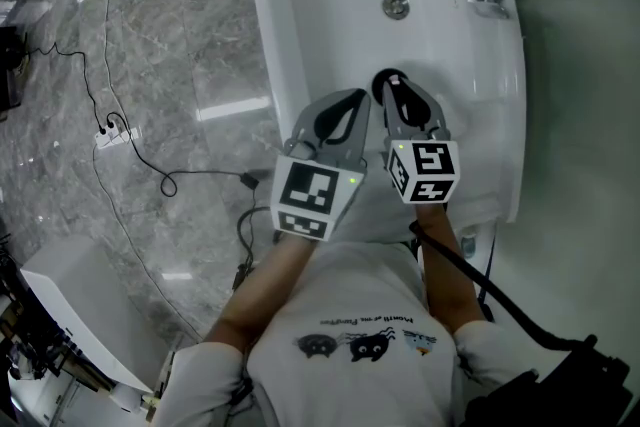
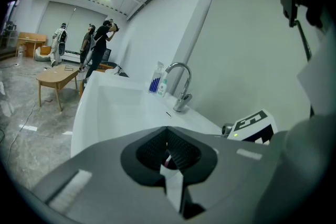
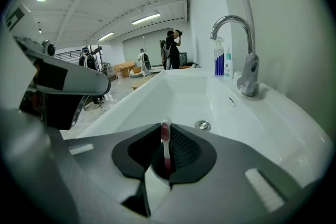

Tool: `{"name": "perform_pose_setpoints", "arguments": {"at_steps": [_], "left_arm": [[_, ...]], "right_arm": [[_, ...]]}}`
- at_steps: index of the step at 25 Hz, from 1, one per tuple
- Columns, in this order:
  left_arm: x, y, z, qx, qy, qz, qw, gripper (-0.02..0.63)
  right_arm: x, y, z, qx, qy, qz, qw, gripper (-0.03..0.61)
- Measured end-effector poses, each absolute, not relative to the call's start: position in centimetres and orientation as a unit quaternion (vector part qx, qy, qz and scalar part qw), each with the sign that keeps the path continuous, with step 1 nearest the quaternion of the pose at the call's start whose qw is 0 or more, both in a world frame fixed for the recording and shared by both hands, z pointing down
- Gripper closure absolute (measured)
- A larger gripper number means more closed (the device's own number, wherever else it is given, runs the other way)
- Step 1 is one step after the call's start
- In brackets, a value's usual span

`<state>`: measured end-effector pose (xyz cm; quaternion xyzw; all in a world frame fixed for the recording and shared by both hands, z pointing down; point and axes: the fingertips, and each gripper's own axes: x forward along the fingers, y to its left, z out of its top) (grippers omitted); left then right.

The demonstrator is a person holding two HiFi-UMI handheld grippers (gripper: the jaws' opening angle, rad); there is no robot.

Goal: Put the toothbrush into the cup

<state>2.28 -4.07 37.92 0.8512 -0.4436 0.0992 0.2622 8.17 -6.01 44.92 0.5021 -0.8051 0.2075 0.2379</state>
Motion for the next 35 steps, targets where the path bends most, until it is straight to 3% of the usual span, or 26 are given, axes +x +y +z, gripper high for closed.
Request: {"name": "perform_pose_setpoints", "arguments": {"at_steps": [35], "left_arm": [[2.8,-5.3,39.6,0.845,-0.449,0.102,0.273,0.614]], "right_arm": [[9.3,-8.1,46.2,0.51,-0.802,0.215,0.224,0.525]]}}
